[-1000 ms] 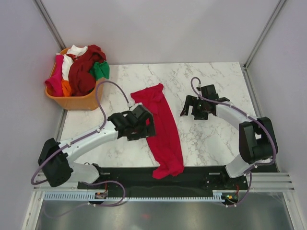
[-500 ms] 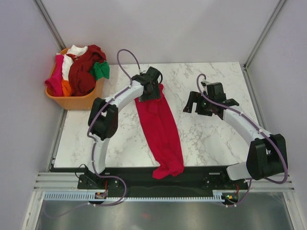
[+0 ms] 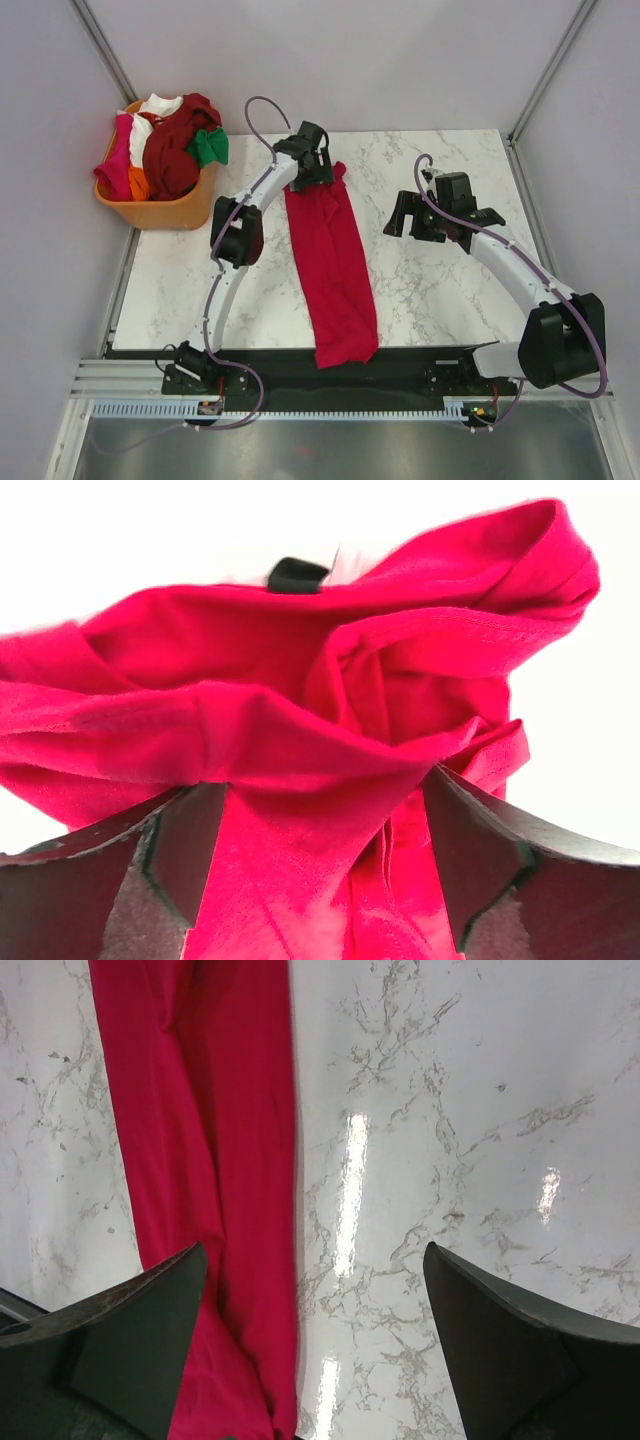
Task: Fold and stack the t-shirts
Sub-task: Fold the tshirt
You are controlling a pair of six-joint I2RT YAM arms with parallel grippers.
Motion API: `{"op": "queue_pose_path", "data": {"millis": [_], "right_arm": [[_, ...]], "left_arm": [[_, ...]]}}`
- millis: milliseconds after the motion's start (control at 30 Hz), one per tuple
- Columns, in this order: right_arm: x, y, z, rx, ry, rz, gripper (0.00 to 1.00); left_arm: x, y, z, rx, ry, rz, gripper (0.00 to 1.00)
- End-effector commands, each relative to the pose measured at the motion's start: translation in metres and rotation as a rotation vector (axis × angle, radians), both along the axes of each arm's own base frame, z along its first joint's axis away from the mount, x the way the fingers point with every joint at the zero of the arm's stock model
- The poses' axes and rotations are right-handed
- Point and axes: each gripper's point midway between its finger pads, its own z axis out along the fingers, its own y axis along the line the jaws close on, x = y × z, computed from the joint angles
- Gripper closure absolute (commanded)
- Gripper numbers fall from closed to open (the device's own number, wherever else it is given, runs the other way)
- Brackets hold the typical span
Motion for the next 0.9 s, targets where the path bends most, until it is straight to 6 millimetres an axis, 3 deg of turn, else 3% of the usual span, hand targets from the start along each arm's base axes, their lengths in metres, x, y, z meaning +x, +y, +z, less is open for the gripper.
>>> {"op": "queue_pose_path", "data": {"millis": [0,33,67,167,200,300,367,467,533,600,633,667,700,733,767,800,833,867], "right_arm": [[0.000,0.003,0.010,0.012,-0.031,0.020,0.02],[0.000,0.003,0.008,0.012,-0.026,0.019,0.02],[-0.001,0.004,0.006,0.013,-0.023,0.023,0.02],[-0.001,0.005,0.000,0.020,-0.009,0.029,0.02],[-0.001,0.006,-0.002,0.024,-0.005,0.031,0.02],[-0.001,0.007,-0.008,0.025,0.009,0.037,0.02],[-0.001,0.008,-0.014,0.025,0.018,0.043,0.02],[0.000,0.011,-0.018,0.036,0.017,0.051,0.02],[0.001,0.015,-0.017,0.041,0.007,0.061,0.02],[0.001,0.018,-0.013,0.039,-0.006,0.070,0.02],[0.000,0.019,-0.010,0.041,-0.015,0.075,0.02],[0.000,0.022,-0.006,0.044,-0.027,0.083,0.02],[-0.002,0.024,-0.005,0.040,-0.031,0.089,0.02],[-0.002,0.025,-0.001,0.043,-0.043,0.094,0.02],[-0.005,0.029,0.001,0.045,-0.048,0.102,0.02],[-0.007,0.029,0.003,0.045,-0.054,0.102,0.02],[-0.009,0.030,0.004,0.051,-0.050,0.096,0.02],[-0.016,0.033,0.001,0.052,-0.038,0.103,0.02]], "left_arm": [[0.034,-0.008,-0.008,-0.146,-0.023,-0.103,0.10],[0.043,0.003,-0.020,-0.175,-0.015,-0.091,0.10],[0.061,-0.002,-0.010,-0.239,-0.081,-0.096,0.10],[0.082,-0.011,0.004,-0.422,-0.153,-0.155,0.05],[0.096,-0.015,0.021,-0.455,-0.226,-0.173,0.04],[0.115,-0.019,0.042,-0.491,-0.339,-0.193,0.00],[0.120,-0.022,0.054,-0.528,-0.376,-0.205,0.00],[0.125,-0.030,0.095,-0.573,-0.469,-0.260,0.00],[0.121,-0.031,0.142,-0.593,-0.536,-0.287,0.00],[0.113,-0.030,0.164,-0.596,-0.553,-0.294,0.00],[0.103,-0.028,0.209,-0.603,-0.611,-0.311,0.00],[0.098,-0.025,0.223,-0.599,-0.628,-0.319,0.00],[0.089,-0.023,0.225,-0.591,-0.611,-0.317,0.00],[0.074,-0.017,0.269,-0.593,-0.669,-0.326,0.00],[0.062,-0.013,0.287,-0.587,-0.688,-0.326,0.00],[0.055,-0.004,0.265,-0.558,-0.631,-0.275,0.00],[0.029,0.005,0.310,-0.574,-0.683,-0.250,0.00],[0.016,0.011,0.309,-0.568,-0.664,-0.224,0.00]]}}
